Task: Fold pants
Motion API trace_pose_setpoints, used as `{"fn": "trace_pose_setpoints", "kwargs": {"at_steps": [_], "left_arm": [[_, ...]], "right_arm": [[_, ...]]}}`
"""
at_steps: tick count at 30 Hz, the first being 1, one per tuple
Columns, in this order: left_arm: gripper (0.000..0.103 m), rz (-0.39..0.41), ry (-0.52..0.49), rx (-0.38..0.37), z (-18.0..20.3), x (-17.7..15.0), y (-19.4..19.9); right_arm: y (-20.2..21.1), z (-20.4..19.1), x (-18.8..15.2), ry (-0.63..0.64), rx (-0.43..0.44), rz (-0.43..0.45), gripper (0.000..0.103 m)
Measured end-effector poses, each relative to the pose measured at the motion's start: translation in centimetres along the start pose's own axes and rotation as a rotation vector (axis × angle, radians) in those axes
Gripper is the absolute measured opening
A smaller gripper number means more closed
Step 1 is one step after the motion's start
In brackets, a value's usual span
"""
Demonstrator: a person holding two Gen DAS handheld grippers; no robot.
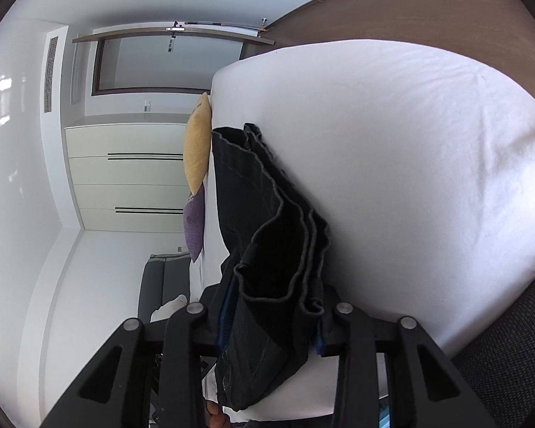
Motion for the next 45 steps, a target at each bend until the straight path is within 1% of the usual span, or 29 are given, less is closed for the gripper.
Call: {"fn": "trace_pose_setpoints", "kwargs": {"at_steps": [2,4,8,11,14,16,17,19,20,22,23,24,25,26,27,30,33,35,37,38,39,40,41,44,45], "left_arm": [[0.078,-0.003,0.009,0.001,0.1,0.7,-0.9],[0.078,-0.009,0.03,-0.012,-0.1,1.2,-1.6],[0.078,-0.018,0.091,-0.023,-1.3,1.3,-2.5],[0.078,-0.018,0.147,-0.05,-2.4,1.5,-2.7],[0.078,0.0,0.218,-0.085,-4.0,2.0,-1.8],[0.078,0.02,0.292,-0.13,-5.5,2.5,-1.0],[0.078,0.029,0.324,-0.154,-6.3,2.7,-0.5],[0.078,0.039,0.378,-0.192,-7.8,3.0,0.4],[0.078,0.043,0.407,-0.217,-8.6,3.1,1.0],[0.08,0.06,0.487,-0.284,-10.3,3.0,2.2],[0.086,0.073,0.543,-0.317,-11.4,2.7,2.9],[0.089,0.082,0.591,-0.334,-12.4,2.4,3.5],[0.09,0.093,0.627,-0.36,-13.0,2.1,4.0],[0.091,0.095,0.65,-0.376,-13.4,1.9,4.1],[0.091,0.089,0.666,-0.383,-13.7,1.7,4.1],[0.091,0.046,0.709,-0.383,-14.1,1.0,3.4],[0.091,0.026,0.711,-0.387,-13.8,1.4,2.9],[0.091,0.012,0.692,-0.369,-13.5,2.1,2.4],[0.088,0.003,0.675,-0.353,-13.3,3.1,2.0],[0.075,0.002,0.663,-0.35,-13.3,3.6,1.9],[0.045,-0.011,0.651,-0.343,-13.3,3.9,1.6],[0.031,-0.032,0.648,-0.33,-13.6,4.1,1.4],[0.015,-0.046,0.646,-0.319,-13.6,4.1,1.1],[0.006,-0.046,0.616,-0.317,-13.9,4.6,1.3],[0.005,-0.039,0.606,-0.315,-14.1,4.8,1.6]], "right_arm": [[0.0,-0.1,0.0,0.023,-0.022,0.014,0.016],[0.3,0.2,-0.1,0.033,-0.045,0.023,0.013],[0.6,0.4,-0.2,0.032,-0.074,0.048,0.011],[0.8,-0.7,-0.4,0.081,-0.125,0.078,0.011],[0.8,-3.2,-0.8,0.18,-0.177,0.119,0.011],[-0.2,-6.2,-2.0,0.318,-0.218,0.126,0.011],[-1.4,-8.0,-3.4,0.417,-0.228,0.104,0.01],[-4.7,-11.8,-8.0,0.663,-0.239,-0.011,0.009],[-6.2,-13.2,-10.6,0.766,-0.23,-0.071,0.008],[-8.7,-14.7,-15.5,0.915,-0.211,-0.172,0.007],[-9.6,-15.0,-17.5,0.979,-0.205,-0.211,0.007],[-10.4,-15.0,-19.3,1.031,-0.211,-0.244,0.007],[-11.0,-14.7,-20.5,1.056,-0.216,-0.268,0.007],[-11.7,-14.8,-21.1,1.055,-0.22,-0.29,0.007],[-12.1,-14.2,-21.7,1.047,-0.225,-0.308,0.007],[-12.6,-13.8,-22.4,1.051,-0.234,-0.324,0.007],[-12.5,-14.3,-22.4,1.083,-0.245,-0.31,0.007],[-12.7,-14.6,-22.5,1.104,-0.254,-0.306,0.007],[-12.8,-14.6,-23.0,1.125,-0.258,-0.308,0.007],[-12.9,-14.7,-23.4,1.136,-0.259,-0.309,0.007],[-12.8,-14.6,-23.6,1.148,-0.261,-0.309,0.007],[-12.9,-14.8,-23.9,1.158,-0.262,-0.309,0.007],[-13.1,-15.0,-24.1,1.164,-0.263,-0.307,0.007],[-13.1,-15.7,-24.8,1.172,-0.261,-0.3,0.007],[-13.2,-15.9,-24.9,1.169,-0.256,-0.301,0.007]]}}
Point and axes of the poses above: each gripper's, at about its wrist camera, not at the fingertips, and y roughly against the way its jaws point, z to its right, x to its top, the point moved 5 cm from there along -y, roughly the way its jaws point, and after that the axes turned 7 degrees about z, right-handed, at the moved point
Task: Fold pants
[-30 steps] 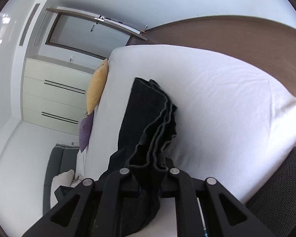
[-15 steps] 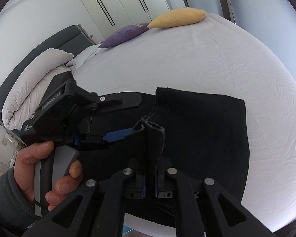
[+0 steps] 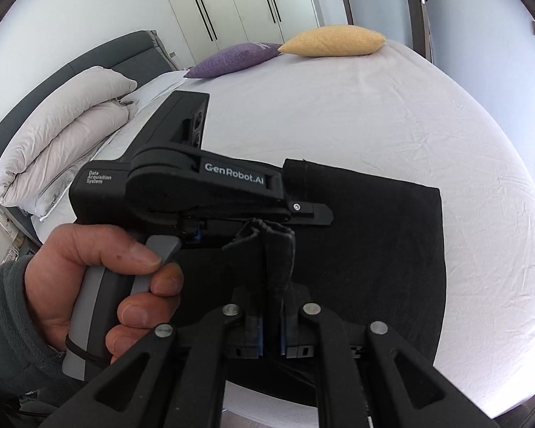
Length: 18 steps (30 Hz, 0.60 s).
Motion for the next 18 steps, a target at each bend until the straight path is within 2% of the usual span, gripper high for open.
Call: {"fn": "trace_pose_setpoints", "kwargs": {"at_steps": [3,9,13,18], "left_arm": [[0.005,0.017,-0.034,0.01,0.0,1.0,2.0],[0.005,0.054,-0.096,0.081,-1.0,3.2,6.8],[0.005,0.076,-0.086,0.129,-2.1,3.7,12.1],[0.005,0.082,-0.063,0.185,-4.8,4.3,14.3]], "right_arm": [[-0.5,-1.1,0.5,0.017,0.014,0.0,0.008],[-2.1,-4.6,1.9,0.084,0.068,0.0,0.008],[-4.0,-7.8,2.2,0.135,0.108,-0.019,0.008],[-7.0,-11.1,1.3,0.179,0.14,-0.069,0.008]]}}
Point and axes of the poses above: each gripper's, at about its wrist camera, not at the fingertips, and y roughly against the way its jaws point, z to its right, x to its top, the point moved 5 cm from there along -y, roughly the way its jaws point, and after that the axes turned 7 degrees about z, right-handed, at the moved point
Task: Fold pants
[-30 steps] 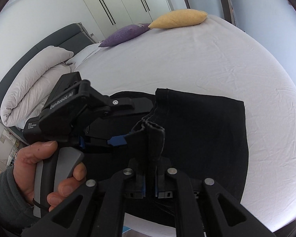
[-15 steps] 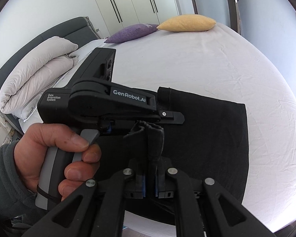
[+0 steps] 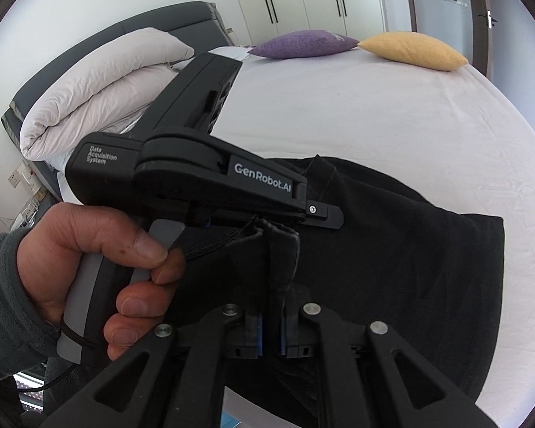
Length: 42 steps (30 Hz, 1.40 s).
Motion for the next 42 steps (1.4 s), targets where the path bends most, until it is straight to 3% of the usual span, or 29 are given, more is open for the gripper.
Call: {"fn": "trace_pose_setpoints", "kwargs": {"at_steps": [4,10,12,16,18,21,25,27,31,34,36,39,40,41,42], "left_arm": [[0.006,-0.012,0.022,0.005,-1.2,-0.1,-0.3],[0.007,-0.005,-0.025,0.044,0.1,-0.5,-0.6],[0.008,-0.003,-0.034,0.046,-0.2,-0.3,-0.1],[0.013,0.007,-0.049,0.067,-0.6,0.1,1.3],[0.019,0.029,-0.061,0.121,-1.1,0.4,3.1],[0.019,0.091,-0.073,0.215,-1.9,0.4,6.3],[0.019,0.146,-0.146,0.257,0.3,0.5,9.3],[0.019,0.139,-0.211,0.221,3.0,0.3,9.3],[0.019,0.101,-0.329,0.121,7.6,-1.0,7.9],[0.019,0.022,-0.379,0.108,8.5,-3.2,5.8],[0.019,-0.028,-0.362,0.122,7.6,-4.4,5.1],[0.019,-0.004,-0.318,0.099,6.4,-5.6,6.1],[0.019,0.001,-0.307,0.095,6.2,-5.9,6.5],[0.019,0.007,-0.301,0.094,6.1,-6.2,7.0],[0.018,0.013,-0.302,0.097,6.0,-6.4,7.4]], "right_arm": [[-1.8,-0.8,-0.5,0.009,0.003,-0.036,0.008],[-2.8,-0.8,-1.3,0.012,0.014,-0.06,0.009],[-3.3,-0.7,-1.7,-0.001,0.029,-0.081,0.014],[-3.1,-0.6,-2.3,-0.078,0.117,-0.131,0.034],[-1.4,-0.1,-2.4,-0.12,0.177,-0.117,0.044],[2.3,2.1,-2.5,-0.215,0.248,-0.058,0.046],[6.0,8.1,-2.1,-0.346,0.215,0.042,0.047],[6.3,11.3,-1.5,-0.421,0.201,0.072,0.046],[5.4,15.5,0.3,-0.559,0.273,0.139,0.046],[3.0,17.0,1.4,-0.599,0.344,0.117,0.045],[0.4,17.8,1.6,-0.61,0.355,0.077,0.045],[-3.2,20.5,1.2,-0.675,0.33,0.012,0.045],[-4.3,21.6,1.0,-0.689,0.303,-0.004,0.04],[-5.1,22.8,0.8,-0.709,0.278,-0.005,0.025],[-5.8,23.7,0.5,-0.74,0.277,0.003,0.018]]}}
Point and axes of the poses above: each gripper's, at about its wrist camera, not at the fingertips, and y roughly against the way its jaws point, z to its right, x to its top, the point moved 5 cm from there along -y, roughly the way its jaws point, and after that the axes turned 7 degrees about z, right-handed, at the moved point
